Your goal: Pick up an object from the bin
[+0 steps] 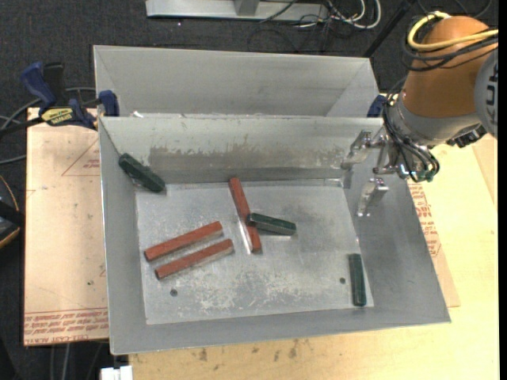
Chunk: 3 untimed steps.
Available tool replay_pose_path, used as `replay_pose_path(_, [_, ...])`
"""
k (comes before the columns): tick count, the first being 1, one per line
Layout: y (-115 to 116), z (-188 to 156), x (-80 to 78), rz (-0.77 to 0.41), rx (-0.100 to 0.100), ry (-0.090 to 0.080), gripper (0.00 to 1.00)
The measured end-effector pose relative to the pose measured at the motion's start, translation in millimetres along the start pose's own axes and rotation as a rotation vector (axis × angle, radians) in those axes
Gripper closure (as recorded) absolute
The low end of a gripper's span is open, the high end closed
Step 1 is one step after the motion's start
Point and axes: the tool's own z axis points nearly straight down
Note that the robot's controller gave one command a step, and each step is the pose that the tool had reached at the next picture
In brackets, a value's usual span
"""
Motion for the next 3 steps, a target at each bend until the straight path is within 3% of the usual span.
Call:
replay_pose_path(1, [0.4, -5.1, -1.6, -0.002, 0.001, -0.008, 0.0])
replay_pose_path(2, [43.6, 52.2, 9.8, 0.032, 0.001, -0.013, 0.0])
replay_pose_path(3, [95.3, 52.6, -2.6, -0.168, 0.001, -0.007, 0.0])
